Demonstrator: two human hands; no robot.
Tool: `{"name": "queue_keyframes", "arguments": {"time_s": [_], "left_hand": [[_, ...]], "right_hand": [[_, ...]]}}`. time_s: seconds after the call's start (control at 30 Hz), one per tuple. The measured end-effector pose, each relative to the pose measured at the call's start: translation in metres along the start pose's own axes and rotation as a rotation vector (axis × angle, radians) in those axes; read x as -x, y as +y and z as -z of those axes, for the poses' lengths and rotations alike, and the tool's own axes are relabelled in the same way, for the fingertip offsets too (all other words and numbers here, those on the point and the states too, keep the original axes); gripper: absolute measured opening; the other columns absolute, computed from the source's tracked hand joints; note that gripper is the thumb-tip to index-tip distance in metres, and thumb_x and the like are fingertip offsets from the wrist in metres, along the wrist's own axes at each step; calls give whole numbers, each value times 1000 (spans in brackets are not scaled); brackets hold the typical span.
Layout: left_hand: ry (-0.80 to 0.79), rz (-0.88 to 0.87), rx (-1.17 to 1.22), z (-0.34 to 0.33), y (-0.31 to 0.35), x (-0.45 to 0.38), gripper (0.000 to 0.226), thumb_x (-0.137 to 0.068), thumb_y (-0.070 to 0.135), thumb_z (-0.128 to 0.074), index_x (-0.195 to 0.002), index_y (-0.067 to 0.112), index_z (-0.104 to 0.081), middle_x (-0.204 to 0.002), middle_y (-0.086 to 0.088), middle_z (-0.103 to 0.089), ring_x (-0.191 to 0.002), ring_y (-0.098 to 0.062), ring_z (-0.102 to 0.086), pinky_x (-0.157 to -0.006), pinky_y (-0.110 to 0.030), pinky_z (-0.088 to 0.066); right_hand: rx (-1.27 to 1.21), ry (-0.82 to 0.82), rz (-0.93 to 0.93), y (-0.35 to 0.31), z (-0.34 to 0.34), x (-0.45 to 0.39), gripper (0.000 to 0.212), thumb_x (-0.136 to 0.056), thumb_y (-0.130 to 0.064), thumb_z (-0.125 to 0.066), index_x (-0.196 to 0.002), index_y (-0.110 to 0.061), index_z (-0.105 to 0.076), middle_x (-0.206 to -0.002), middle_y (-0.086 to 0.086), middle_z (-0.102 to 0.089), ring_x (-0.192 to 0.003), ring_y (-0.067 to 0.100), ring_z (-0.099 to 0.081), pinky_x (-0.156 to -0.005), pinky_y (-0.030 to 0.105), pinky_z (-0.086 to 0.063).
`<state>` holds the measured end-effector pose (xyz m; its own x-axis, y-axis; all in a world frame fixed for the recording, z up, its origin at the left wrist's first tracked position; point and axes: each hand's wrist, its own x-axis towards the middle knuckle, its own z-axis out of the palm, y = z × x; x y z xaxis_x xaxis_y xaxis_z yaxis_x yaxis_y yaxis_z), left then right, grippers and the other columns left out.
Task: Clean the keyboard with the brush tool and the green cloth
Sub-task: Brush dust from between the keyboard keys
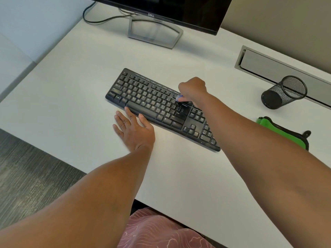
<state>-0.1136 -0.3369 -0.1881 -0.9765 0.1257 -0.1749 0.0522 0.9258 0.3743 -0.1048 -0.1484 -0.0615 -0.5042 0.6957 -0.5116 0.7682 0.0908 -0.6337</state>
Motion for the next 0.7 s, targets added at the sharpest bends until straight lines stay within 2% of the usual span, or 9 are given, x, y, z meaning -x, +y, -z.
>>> {"name": "queue_keyframes", "arguments": {"time_s": [0.07, 0.13, 0.27, 0.33, 0.43, 0.5, 0.57, 0.63, 0.7], "left_hand": [[1, 2, 0, 0, 0, 0, 63, -105, 47, -12, -162, 22, -1, -170, -7, 2, -156, -21, 9, -126, -44, 8], [6, 2, 2, 0, 1, 0, 63, -106, 46, -13, -162, 22, -2, -170, -7, 1, -156, -21, 8, -125, -43, 8], [13, 3, -4, -1, 0, 0, 63, -105, 46, -14, -162, 22, -3, -170, -7, 0, -156, -22, 7, -126, -44, 7], [12, 3, -9, -1, 0, 0, 63, -105, 46, -14, -162, 22, -3, -170, -7, 0, -156, -22, 7, -126, -44, 6], [13, 2, -6, -1, 0, 0, 63, -106, 46, -14, -162, 22, -3, -170, -7, 0, -156, -22, 7, -126, -44, 6], [11, 3, 2, 0, 1, 0, 63, -105, 46, -14, -162, 22, -4, -170, -8, 0, -156, -22, 7, -126, -45, 6], [16, 3, 2, 0, 1, 0, 63, -105, 46, -14, -162, 22, -4, -170, -8, -1, -156, -22, 6, -126, -45, 5], [18, -1, 3, -1, 0, 0, 63, -105, 46, -14, -162, 22, -4, -170, -8, -1, -156, -22, 7, -126, -45, 6], [15, -2, 6, -1, 0, 0, 63, -105, 47, -14, -162, 22, -4, -170, -7, 0, -156, -22, 7, -126, -45, 6]], "right_hand": [[-12, -89, -14, -1, 2, -2, 19, -93, -12, -58, -75, -10, -51, -60, -10, -71, -71, 18, -57, -56, 22, -47], [230, -105, 73, 0, 5, -3, 36, -96, -13, -58, -63, -4, -45, -84, 3, -75, -57, 13, -42, -49, 24, -29], [228, 89, 38, 2, 3, -14, 29, -84, -1, -47, -61, -13, -35, -75, 9, -70, -64, 17, -58, -39, 19, -25], [185, 30, 47, 0, 2, -11, 22, -85, -3, -50, -64, -8, -45, -80, 12, -72, -66, 19, -59, -41, 20, -25], [512, -153, 149, -8, 6, -9, 36, -97, -32, -57, -104, 2, -66, -91, 10, -71, -72, 19, -54, -49, 23, -27], [478, -189, 185, -5, 5, -10, 37, -97, -33, -56, -115, -3, -67, -107, 11, -69, -85, 20, -56, -59, 25, -40], [387, -138, 179, -6, 3, -6, 25, -91, -18, -60, -107, -1, -70, -98, 9, -67, -85, 20, -57, -71, 31, -49], [501, -136, 136, -7, 4, -1, 15, -85, -9, -60, -81, 4, -66, -73, 6, -54, -68, 18, -48, -59, 28, -41], [603, -129, 47, -7, 8, 4, 25, -88, -5, -54, -62, -4, -50, -64, 4, -44, -62, 19, -43, -54, 25, -34]]}}
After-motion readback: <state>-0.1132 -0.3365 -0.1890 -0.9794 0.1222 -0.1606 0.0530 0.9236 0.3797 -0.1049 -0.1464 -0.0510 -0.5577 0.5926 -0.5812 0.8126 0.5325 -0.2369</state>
